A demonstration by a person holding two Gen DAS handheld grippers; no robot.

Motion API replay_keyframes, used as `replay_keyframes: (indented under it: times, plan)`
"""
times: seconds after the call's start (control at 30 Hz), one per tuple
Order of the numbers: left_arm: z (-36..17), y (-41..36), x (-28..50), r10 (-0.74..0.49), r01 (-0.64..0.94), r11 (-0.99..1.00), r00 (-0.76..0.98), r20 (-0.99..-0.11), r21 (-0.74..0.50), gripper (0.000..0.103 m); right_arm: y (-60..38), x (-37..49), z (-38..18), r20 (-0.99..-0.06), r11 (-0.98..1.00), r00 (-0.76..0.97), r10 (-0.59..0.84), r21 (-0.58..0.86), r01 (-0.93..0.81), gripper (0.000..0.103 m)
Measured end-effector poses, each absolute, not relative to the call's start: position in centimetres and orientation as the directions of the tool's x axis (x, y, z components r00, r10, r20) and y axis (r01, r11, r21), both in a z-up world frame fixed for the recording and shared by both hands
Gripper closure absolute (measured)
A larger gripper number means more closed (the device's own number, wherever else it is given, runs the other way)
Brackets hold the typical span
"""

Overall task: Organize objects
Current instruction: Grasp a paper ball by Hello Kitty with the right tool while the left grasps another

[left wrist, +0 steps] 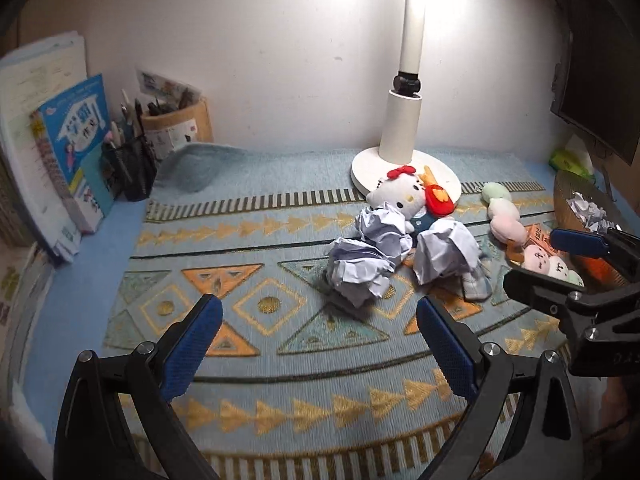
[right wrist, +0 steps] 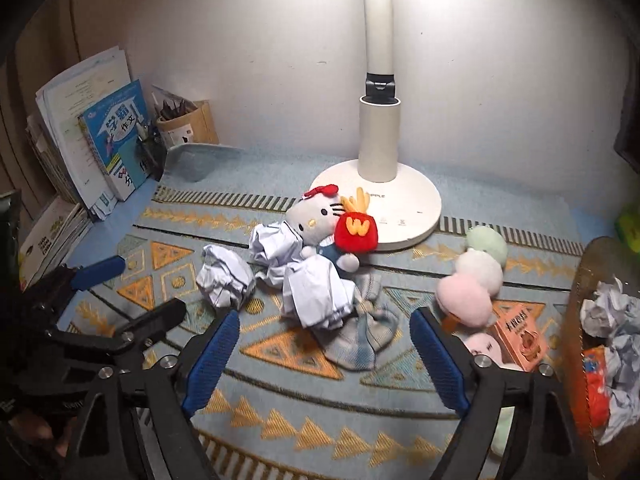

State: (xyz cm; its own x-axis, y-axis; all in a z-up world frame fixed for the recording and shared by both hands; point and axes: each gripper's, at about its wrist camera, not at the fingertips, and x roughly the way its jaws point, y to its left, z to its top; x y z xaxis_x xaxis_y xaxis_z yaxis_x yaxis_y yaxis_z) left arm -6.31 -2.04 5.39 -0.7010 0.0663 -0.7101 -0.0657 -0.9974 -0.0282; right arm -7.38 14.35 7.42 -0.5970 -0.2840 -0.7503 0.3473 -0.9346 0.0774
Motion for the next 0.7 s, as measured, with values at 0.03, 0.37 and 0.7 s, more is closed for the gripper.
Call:
replay_keyframes:
  times: [0.03,0.37,0.7]
  plan:
    - [4.7,-2.2,-7.2,0.088,-0.076,-0.996,-0.691,-0.718,-0.049,0.007,14.1,-8.2,7.0,-0.757,-0.933,-0.582,-0.296,0.099,0.346,0.029]
    - [1.3,-0.5,-10.1,0.106,-0.103,-0.993,-0.686,-0.720,-0.048,0.021,12.8,-10.9,2.8,-0.770,-0.933,-0.558,-0.311,0.134,0.335,0.055]
    - [1.9,-1.2,-9.4,0.159,-0.122,-0.987,-0.711,-0.685,-0.102,0.063,14.6,-9.0,5.4,-0.687,-0.917,-0.619,-0.381,0.197,0.346,0.060]
